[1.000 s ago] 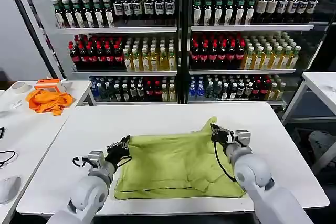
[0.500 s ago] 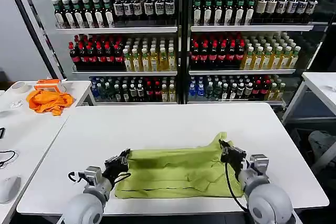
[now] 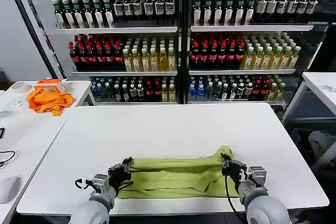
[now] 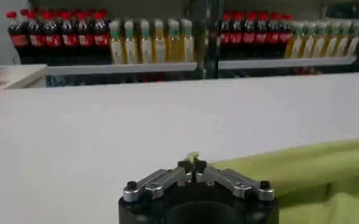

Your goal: Fold and organize the clothes.

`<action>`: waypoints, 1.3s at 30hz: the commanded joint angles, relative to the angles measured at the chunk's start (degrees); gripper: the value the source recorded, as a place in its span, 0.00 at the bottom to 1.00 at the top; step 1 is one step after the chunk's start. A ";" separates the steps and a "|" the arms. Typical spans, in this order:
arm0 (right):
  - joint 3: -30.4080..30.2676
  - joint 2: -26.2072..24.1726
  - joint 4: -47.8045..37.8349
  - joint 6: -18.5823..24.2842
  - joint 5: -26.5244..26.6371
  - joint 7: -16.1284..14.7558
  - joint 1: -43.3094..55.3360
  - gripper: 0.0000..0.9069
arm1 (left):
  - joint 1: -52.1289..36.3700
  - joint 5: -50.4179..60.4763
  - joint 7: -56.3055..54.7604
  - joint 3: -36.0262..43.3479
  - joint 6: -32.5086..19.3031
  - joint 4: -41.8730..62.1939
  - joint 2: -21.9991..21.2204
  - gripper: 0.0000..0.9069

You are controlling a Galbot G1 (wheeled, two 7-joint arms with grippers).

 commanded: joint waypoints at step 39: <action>2.79 1.27 -0.45 13.14 -10.33 -3.11 -9.13 1.00 | 11.35 8.67 -6.80 -2.80 -12.22 -0.40 -19.65 1.00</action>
